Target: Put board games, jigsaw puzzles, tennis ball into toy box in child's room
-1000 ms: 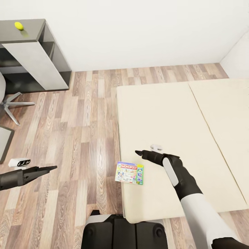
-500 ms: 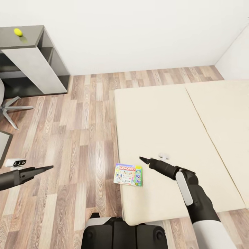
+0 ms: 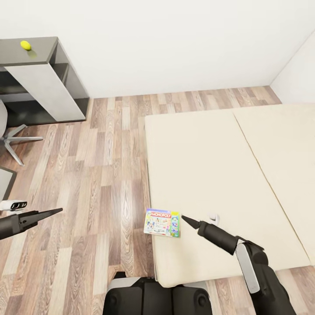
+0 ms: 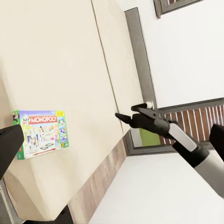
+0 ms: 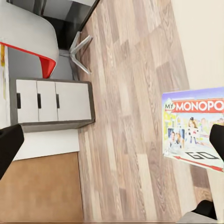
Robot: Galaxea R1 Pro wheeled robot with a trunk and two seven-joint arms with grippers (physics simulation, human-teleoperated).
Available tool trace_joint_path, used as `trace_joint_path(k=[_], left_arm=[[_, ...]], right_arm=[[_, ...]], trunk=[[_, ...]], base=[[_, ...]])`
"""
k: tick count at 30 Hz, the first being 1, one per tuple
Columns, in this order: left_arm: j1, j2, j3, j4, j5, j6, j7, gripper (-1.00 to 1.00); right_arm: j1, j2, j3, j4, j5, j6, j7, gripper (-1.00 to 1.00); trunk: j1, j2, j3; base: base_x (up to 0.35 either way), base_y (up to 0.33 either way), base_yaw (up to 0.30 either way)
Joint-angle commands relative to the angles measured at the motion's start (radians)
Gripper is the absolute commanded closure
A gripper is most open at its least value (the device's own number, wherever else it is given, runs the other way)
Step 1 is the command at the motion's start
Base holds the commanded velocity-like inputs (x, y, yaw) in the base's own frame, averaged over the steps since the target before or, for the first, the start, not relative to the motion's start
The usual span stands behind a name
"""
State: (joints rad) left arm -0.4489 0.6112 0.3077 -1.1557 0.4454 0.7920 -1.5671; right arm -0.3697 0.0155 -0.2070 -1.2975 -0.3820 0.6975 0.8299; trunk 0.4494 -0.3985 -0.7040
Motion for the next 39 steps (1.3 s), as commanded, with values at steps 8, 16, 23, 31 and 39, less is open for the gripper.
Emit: trace_joint_path(k=[8,16,23,31,39], left_arm=[[0.016,0.002,0.004,0.039,-0.028,0.009,-0.004,-1.0],[0.021,0.006,0.002,0.06,-0.049,0.007,-0.004,-1.0],[0.021,0.005,-0.002,0.064,-0.054,-0.003,-0.004,-1.0],[0.021,-0.001,-0.007,0.064,-0.054,-0.005,-0.004,-1.0],[0.022,-0.002,-0.009,0.064,-0.054,-0.005,-0.004,-1.0]], right_arm=[[0.071,0.008,-0.004,0.004,0.004,-0.093,0.041,-1.0],[0.079,0.01,-0.004,0.011,0.003,-0.112,0.044,-1.0],[0.081,0.009,-0.004,0.014,0.004,-0.115,0.04,-1.0],[0.081,0.005,-0.006,0.019,0.004,-0.117,0.041,-1.0],[0.081,0.005,-0.005,0.021,0.007,-0.118,0.043,-1.0]], trunk=[[0.001,-0.001,0.0],[0.001,-0.001,0.0],[0.001,-0.001,0.0],[0.001,-0.001,0.0],[0.001,-0.001,0.002]], base=[[0.0,0.0,0.0],[0.0,0.0,0.0],[0.0,0.0,0.0],[0.0,0.0,0.0],[0.0,0.0,0.0]])
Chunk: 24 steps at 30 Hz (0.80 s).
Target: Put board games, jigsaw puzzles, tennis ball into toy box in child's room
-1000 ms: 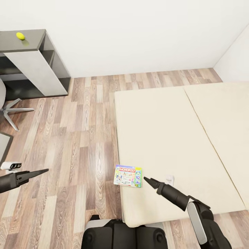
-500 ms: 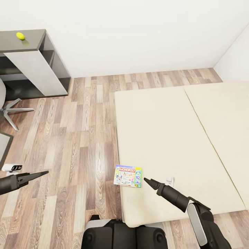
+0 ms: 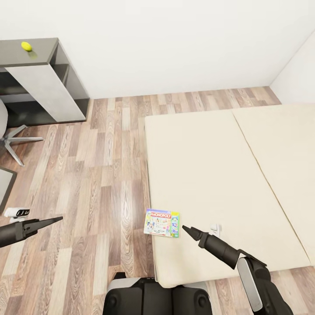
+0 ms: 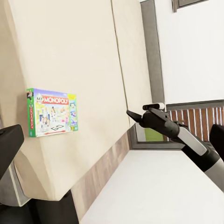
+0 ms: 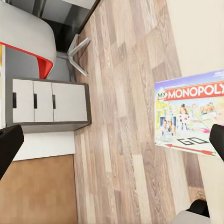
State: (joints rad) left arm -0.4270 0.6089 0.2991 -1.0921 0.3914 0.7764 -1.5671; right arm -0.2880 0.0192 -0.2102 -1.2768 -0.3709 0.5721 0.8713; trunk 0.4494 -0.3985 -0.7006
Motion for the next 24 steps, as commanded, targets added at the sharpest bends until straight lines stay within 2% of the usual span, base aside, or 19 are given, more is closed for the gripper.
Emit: trace_joint_path(k=[1,24], left_arm=[[0.0,0.0,-0.001,0.0,0.0,0.011,-0.004,-1.0],[-0.001,0.0,-0.002,0.0,-0.001,0.011,-0.004,-1.0]], right_arm=[[0.0,0.001,-0.002,0.0,-0.004,0.007,0.002,-1.0],[0.0,0.001,-0.001,-0.001,-0.003,0.0,0.007,-1.0]], trunk=[[0.001,-0.001,0.0],[0.001,-0.001,0.036]], base=[[0.0,0.0,0.0],[0.0,0.0,0.0]])
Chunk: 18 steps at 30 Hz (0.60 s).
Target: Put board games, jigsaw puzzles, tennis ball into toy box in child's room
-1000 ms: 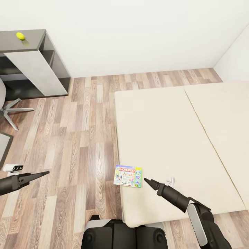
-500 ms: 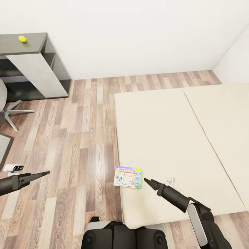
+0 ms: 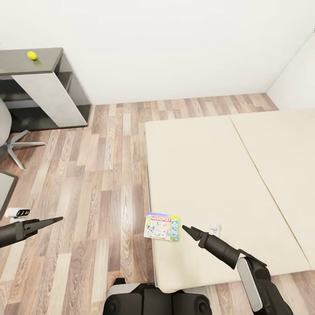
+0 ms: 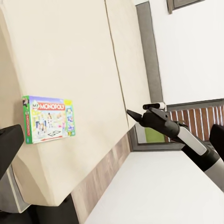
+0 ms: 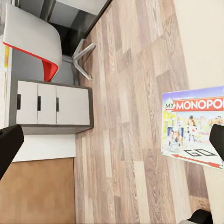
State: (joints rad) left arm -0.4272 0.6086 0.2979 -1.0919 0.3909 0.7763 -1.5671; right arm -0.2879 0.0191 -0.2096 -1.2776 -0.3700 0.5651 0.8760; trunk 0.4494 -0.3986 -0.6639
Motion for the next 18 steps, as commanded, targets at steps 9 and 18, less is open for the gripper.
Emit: trace_joint_path(k=[9,18], left_arm=[[0.0,0.0,0.0,0.0,0.0,0.011,-0.004,-1.0],[-0.001,0.0,0.0,0.0,0.0,0.011,-0.004,-1.0]], right_arm=[[0.0,0.001,-0.002,0.0,-0.004,-0.007,0.002,-1.0],[0.0,0.001,-0.002,0.002,-0.003,-0.011,0.001,-1.0]], trunk=[[0.001,-0.001,0.014],[0.001,-0.001,0.029]], base=[[0.0,0.0,0.0],[0.0,0.0,0.0]])
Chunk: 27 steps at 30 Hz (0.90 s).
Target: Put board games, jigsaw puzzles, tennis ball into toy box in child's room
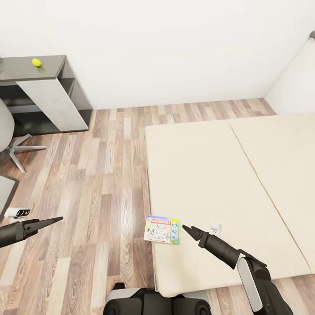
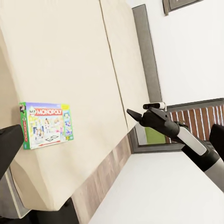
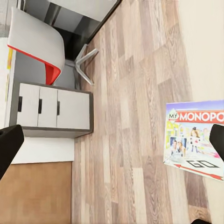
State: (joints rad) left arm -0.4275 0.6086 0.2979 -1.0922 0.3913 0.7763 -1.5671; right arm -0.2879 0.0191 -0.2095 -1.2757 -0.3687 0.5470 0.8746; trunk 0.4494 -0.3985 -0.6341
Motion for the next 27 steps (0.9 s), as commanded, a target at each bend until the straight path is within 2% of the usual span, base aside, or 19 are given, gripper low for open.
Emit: trace_joint_path(k=[1,27], left_arm=[[0.0,0.0,0.0,0.0,0.0,0.011,-0.004,-1.0],[0.001,-0.002,-0.001,0.001,0.001,0.011,-0.004,-1.0]], right_arm=[[0.0,0.001,-0.002,0.0,-0.004,0.007,0.001,-1.0],[0.0,0.001,-0.004,0.001,-0.003,0.006,-0.002,-1.0]], trunk=[[0.001,-0.001,0.001],[0.001,-0.001,0.044]], base=[[0.0,0.0,0.0],[0.0,0.0,0.0]])
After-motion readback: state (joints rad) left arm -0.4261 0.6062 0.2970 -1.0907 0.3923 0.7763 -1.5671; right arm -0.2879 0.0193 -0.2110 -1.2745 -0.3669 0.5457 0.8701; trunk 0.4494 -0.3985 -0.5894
